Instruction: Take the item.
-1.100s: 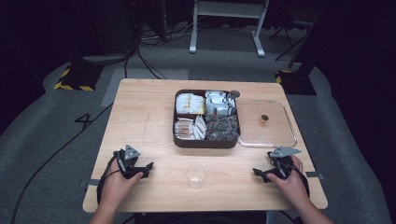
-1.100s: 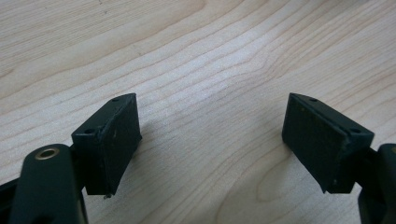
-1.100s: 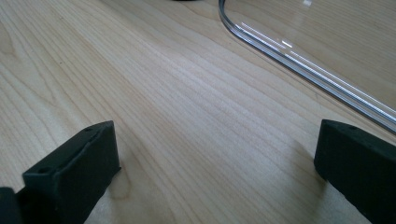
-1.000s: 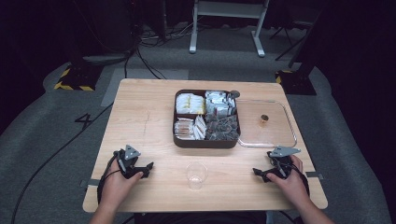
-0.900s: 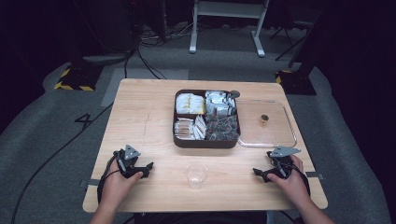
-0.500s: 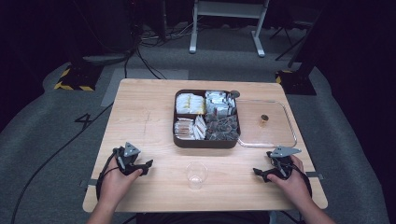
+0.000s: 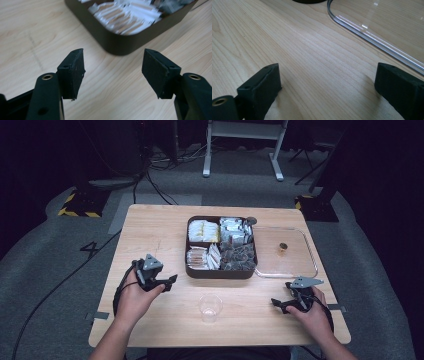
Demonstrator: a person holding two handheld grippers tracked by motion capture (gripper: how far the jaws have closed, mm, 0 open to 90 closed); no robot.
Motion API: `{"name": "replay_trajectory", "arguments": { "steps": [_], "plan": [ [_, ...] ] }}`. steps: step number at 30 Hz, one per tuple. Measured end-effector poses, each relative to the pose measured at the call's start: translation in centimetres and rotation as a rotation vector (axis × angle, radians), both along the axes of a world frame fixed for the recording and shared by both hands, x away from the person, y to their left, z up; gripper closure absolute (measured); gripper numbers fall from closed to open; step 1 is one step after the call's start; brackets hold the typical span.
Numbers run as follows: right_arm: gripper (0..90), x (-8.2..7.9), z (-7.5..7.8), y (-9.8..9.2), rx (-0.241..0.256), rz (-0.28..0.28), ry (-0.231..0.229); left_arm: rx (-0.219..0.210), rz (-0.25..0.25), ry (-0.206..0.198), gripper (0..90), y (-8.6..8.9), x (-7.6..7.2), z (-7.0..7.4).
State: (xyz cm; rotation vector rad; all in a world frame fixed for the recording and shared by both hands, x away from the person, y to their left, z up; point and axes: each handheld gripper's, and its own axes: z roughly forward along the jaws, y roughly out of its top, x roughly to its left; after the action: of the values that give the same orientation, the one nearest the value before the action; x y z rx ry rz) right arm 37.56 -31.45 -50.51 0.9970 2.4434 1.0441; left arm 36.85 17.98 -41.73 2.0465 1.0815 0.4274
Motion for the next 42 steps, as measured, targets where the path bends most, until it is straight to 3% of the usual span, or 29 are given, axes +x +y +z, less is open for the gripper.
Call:
{"name": "replay_trajectory", "arguments": {
  "steps": [6,11,17,19,23,30,37,42],
  "plan": [
    [7.0,0.0,0.0,0.0,0.000,0.000,0.000,-0.002,-0.030,-0.016,33.1,-1.1,2.1,2.1],
    [7.1,0.0,0.0,0.0,0.000,0.001,-0.001,-0.018,0.018,-0.042,35.6,-2.7,3.7,3.4],
    [7.4,0.0,0.0,0.0,0.001,0.001,0.000,0.003,0.009,-0.045,35.9,-4.5,5.8,4.2],
    [7.4,0.0,0.0,0.0,0.001,0.001,0.000,-0.002,0.042,-0.044,35.9,-5.3,6.9,4.4],
    [7.4,0.0,0.0,0.0,0.001,0.001,0.000,-0.009,0.064,-0.054,36.8,-6.1,8.0,4.5],
    [7.8,-0.1,0.0,0.0,0.000,0.000,-0.003,0.031,0.024,-0.040,36.9,-7.8,10.5,4.5],
    [9.0,-0.1,0.0,0.0,0.002,-0.004,-0.004,0.006,0.057,-0.006,41.3,-9.0,14.0,4.3],
    [9.4,-0.1,0.0,0.0,0.005,-0.003,-0.003,0.010,0.051,0.015,45.3,-9.8,15.5,3.7]
  ]
}}
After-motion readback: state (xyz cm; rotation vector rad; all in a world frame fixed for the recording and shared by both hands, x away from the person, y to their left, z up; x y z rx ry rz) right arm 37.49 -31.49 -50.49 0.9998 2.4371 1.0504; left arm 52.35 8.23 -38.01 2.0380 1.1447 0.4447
